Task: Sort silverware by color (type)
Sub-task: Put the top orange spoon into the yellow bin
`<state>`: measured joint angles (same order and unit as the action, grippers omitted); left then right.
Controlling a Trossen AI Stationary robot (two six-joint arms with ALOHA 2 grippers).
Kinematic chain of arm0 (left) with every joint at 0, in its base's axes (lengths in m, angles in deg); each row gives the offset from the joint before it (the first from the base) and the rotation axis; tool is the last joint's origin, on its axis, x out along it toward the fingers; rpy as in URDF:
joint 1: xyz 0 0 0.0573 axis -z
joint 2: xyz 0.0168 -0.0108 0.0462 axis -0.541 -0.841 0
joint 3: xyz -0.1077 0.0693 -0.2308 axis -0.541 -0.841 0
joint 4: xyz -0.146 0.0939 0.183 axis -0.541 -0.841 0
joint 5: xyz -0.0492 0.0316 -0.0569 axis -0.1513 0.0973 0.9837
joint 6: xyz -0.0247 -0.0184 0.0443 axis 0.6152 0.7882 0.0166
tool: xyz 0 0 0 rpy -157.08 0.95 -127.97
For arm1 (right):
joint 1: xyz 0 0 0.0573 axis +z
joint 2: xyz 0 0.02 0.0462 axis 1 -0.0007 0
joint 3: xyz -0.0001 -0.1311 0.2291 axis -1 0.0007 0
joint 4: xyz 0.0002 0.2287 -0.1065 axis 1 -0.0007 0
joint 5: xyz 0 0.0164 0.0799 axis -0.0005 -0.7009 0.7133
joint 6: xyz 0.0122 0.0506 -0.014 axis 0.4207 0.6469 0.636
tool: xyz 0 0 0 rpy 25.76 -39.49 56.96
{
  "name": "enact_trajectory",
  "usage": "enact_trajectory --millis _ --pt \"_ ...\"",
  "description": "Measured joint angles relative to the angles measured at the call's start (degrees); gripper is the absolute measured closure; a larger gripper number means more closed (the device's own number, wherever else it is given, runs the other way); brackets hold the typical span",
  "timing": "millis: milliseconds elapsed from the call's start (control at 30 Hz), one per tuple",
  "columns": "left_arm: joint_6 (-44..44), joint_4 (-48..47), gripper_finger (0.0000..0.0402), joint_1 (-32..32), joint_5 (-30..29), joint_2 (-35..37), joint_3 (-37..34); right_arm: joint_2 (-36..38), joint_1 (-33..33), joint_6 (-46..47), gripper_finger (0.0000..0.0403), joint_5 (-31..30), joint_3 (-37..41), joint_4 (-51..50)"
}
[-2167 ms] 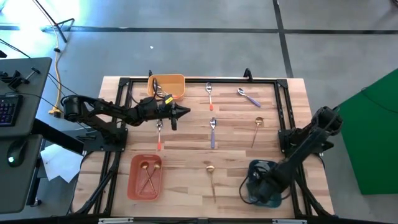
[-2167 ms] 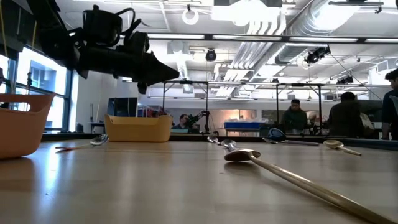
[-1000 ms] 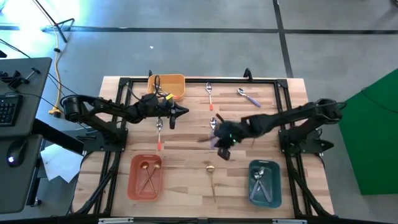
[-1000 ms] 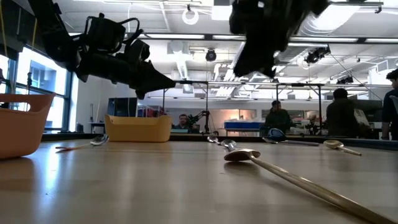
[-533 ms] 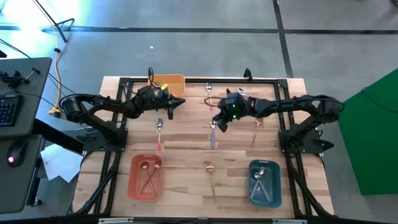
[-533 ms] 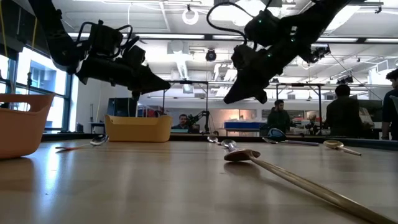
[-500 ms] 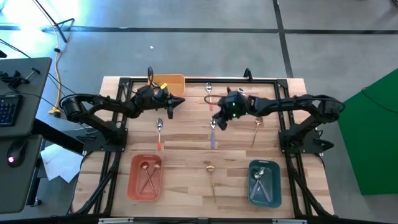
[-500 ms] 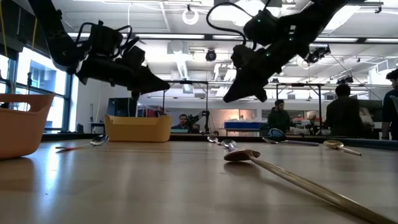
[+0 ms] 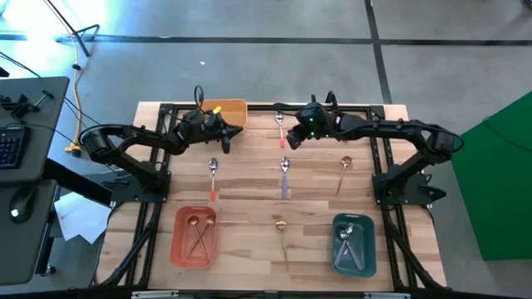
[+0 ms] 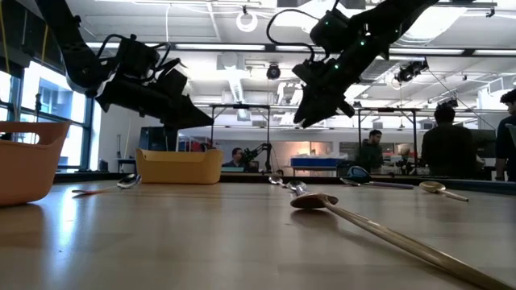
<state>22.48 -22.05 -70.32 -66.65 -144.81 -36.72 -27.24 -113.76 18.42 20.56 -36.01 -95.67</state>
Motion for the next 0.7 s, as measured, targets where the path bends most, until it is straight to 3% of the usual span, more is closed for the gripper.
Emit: enact_trajectory --millis 267,700 --pt "-0.12 -1.21 0.0401 0.13 -0.02 0.0 -0.52 -3.98 0.03 4.42 0.0224 -1.29 0.0 -0.56" --pt "-1.13 -2.19 0.0401 -0.31 0.14 0.04 -1.7 -6.66 0.99 5.86 0.0235 0.29 -0.02 1.35"
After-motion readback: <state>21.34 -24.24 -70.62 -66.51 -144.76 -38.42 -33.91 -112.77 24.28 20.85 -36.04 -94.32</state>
